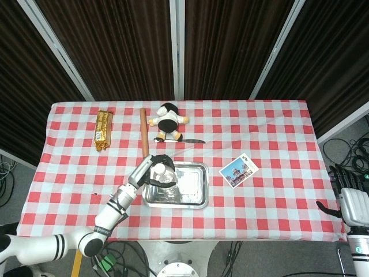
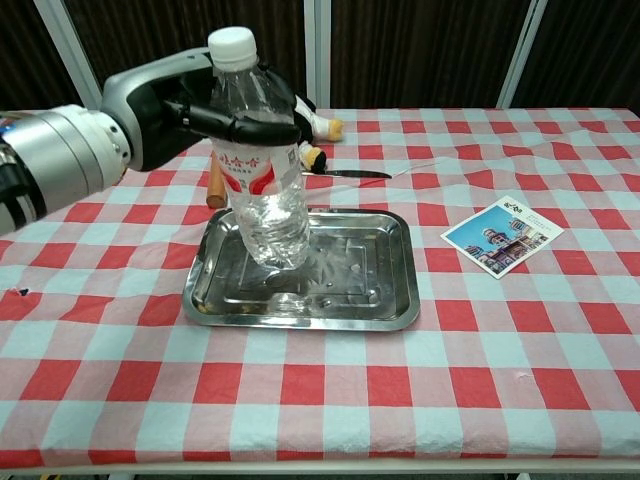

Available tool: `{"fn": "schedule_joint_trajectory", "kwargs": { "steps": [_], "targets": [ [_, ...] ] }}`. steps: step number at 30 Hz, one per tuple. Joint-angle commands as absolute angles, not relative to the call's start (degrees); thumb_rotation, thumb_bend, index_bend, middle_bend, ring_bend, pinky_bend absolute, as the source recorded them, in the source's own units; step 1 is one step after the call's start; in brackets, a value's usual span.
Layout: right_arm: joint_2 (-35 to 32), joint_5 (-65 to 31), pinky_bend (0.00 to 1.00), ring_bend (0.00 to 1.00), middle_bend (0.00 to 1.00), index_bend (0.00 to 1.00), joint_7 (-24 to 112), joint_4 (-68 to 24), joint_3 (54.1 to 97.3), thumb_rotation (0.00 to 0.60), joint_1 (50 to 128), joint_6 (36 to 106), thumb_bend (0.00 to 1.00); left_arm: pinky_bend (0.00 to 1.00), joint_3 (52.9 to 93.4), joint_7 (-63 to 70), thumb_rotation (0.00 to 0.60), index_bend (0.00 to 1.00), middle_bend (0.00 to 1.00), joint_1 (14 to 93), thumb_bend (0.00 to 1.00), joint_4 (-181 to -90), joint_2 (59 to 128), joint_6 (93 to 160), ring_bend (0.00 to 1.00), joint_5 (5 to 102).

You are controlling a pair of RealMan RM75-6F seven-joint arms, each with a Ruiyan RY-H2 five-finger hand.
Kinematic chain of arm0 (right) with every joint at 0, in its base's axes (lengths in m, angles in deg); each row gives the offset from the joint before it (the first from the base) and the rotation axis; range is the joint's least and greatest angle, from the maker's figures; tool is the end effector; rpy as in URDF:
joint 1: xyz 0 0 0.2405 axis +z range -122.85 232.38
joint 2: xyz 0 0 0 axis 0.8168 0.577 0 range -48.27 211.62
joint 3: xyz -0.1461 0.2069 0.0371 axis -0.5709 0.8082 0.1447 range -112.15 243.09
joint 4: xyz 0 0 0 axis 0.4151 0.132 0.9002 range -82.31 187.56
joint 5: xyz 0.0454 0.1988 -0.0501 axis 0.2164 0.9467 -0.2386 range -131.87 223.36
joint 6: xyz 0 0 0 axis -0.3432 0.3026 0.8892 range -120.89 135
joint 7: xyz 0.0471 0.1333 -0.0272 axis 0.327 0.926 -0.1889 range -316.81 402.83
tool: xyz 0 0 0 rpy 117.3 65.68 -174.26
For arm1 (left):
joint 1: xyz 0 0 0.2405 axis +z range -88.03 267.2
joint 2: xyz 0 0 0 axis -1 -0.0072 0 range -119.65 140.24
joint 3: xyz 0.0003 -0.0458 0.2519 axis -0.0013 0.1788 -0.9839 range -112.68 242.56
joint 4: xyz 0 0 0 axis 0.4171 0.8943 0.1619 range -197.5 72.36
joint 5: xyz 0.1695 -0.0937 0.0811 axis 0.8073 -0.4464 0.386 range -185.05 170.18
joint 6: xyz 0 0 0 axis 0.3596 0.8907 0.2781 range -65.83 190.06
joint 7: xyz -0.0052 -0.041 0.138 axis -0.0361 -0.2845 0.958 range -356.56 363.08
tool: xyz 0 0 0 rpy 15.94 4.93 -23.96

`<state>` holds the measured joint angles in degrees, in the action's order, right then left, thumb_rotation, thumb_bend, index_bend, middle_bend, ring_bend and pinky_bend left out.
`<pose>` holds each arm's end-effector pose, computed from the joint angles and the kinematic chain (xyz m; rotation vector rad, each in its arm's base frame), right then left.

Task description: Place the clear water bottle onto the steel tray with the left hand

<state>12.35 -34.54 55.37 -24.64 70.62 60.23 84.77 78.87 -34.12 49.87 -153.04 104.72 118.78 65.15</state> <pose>-0.3702 -0.1948 0.1556 1.2766 -1.0338 0.8542 -0.0914 0.3114 -0.0343 -1.4012 -2.0250 -1.6681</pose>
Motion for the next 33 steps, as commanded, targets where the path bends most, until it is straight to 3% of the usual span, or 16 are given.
{"fn": "schedule_joint_trajectory", "kwargs": {
  "steps": [1,23,27,33],
  "targets": [
    [12.4,-34.5,0.0,0.0,0.03,0.06,55.4,-24.8,70.7,0.6,60.3,84.7,0.1,0.55,78.0,-33.6,0.6,0.66,0.65,50.3,0.22,-151.3,106.2,119.4,0.52,66.0],
    [12.8,-34.5,0.0,0.0,0.03,0.06,55.3,-25.7,70.6,0.6,60.3,84.7,0.1,0.54,77.3,-35.2,0.6,0.63,0.63,51.2,0.2,-146.0,108.0,118.5,0.49,67.8],
    [12.8,-34.5,0.0,0.0,0.03,0.06,55.3,-25.7,70.6,0.6,60.3,84.8,0.1,0.51,77.6,-35.8,0.6,0.54,0.57,51.4,0.15,-146.4,107.8,118.8,0.46,68.2],
    [12.8,-34.4,0.0,0.0,0.03,0.06,55.1,-25.9,70.7,0.6,60.3,84.8,0.1,0.41,77.7,-38.1,0.6,0.34,0.41,51.3,0.01,-146.8,107.0,118.4,0.33,69.4]
  ]
}}
